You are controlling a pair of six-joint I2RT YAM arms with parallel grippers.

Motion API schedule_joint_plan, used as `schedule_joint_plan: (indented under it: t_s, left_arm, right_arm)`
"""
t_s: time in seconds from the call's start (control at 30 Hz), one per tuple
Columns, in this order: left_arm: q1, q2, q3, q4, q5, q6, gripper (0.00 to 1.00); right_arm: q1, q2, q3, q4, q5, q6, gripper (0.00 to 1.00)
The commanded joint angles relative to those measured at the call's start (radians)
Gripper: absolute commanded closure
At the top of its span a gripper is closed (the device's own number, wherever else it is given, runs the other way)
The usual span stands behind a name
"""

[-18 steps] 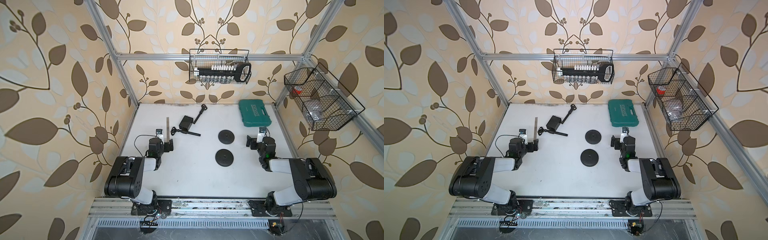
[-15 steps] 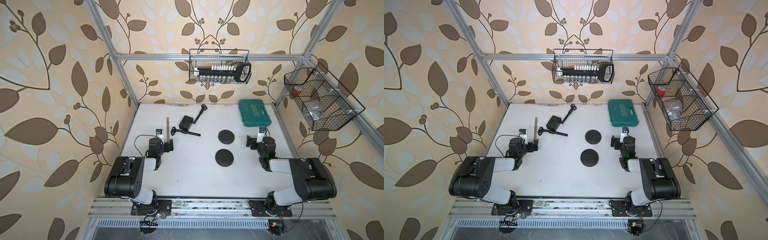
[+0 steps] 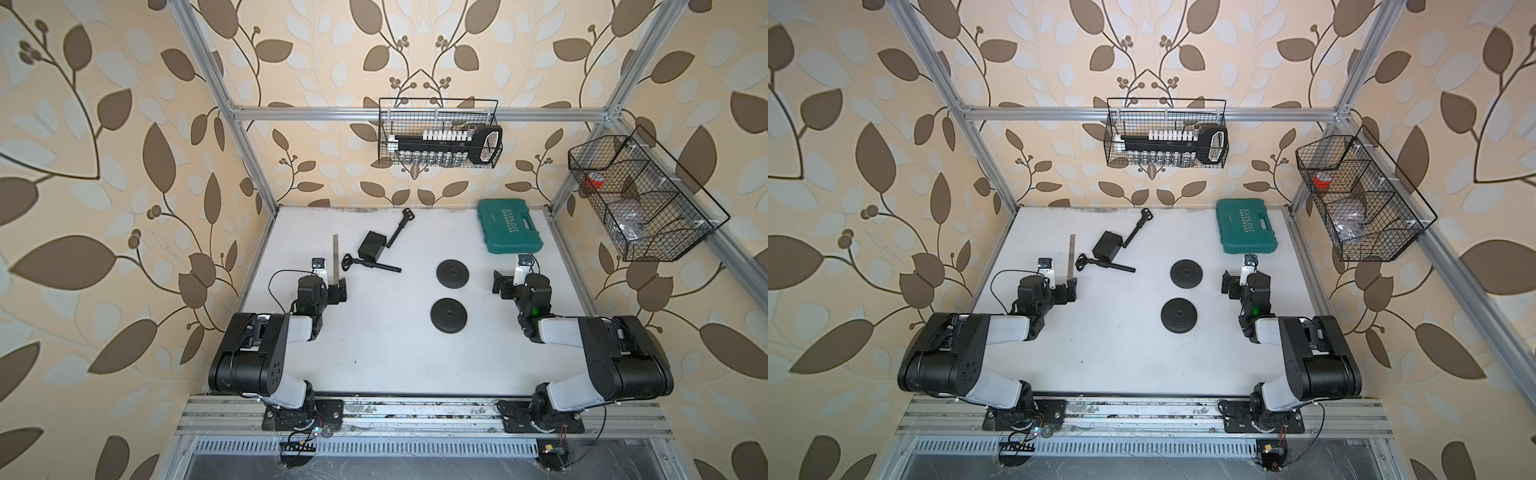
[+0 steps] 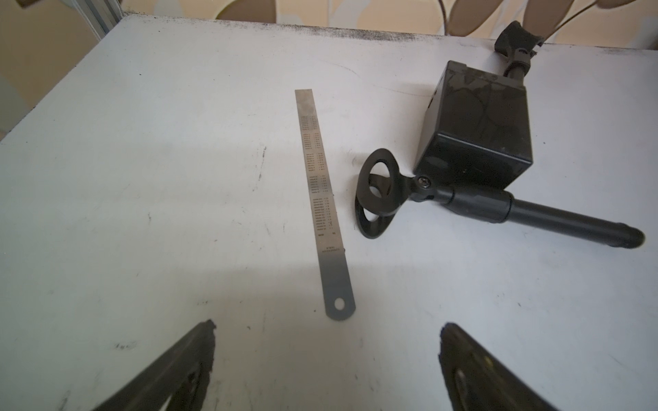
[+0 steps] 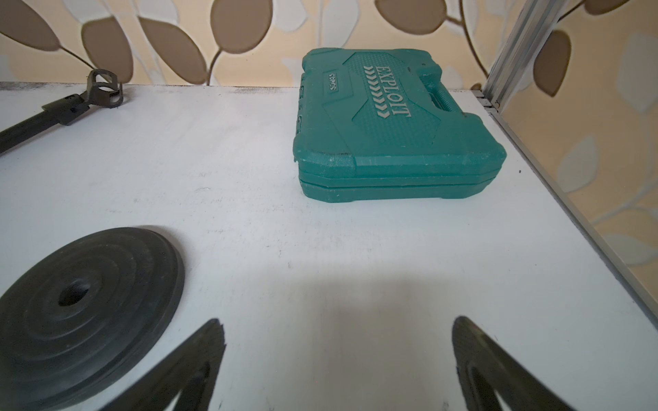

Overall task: Assemble a microphone stand
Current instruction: Pick up the microphone stand pole from the center of the board.

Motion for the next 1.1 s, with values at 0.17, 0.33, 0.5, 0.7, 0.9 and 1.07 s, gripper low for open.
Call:
schedule_joint_plan:
  t_s: [0.17,0.33,0.5,0.7,0.9,1.07]
  left_arm:
    - [0.011,-0.003,0.021,0.008,0.013,0.002,0.01]
    - [-0.026,-0.1,0.247,-0.456,0.091,0.028,0.24]
    - [-0.147,-0.139,0.395,-0.67,0.162,-0.108,0.38]
    - [-0.308,-0.216,0.422,-0.714,0.07,-0.205,0.37]
    - [-0.343,-0.213,0.448,-0.791,0.028,-0.23,0.36]
    - [-0.342,-0.209,0.473,-0.874,-0.067,-0.325,0.37]
  right_arm:
    - [0.0,0.001,-0.005,0.02,-0.01,-0.009,0.03]
    - [0.066,-0.178,0.215,-0.483,0.098,0.013,0.1]
    - [0.117,-0.269,0.357,-0.771,-0.103,0.118,0.21]
    - [0.228,-0.239,0.432,-0.91,-0.268,0.181,0.24]
    - [0.273,-0.143,0.487,-0.863,-0.431,0.338,0.36]
    - [0.367,-0.011,0.621,-0.921,-0.436,0.199,0.32]
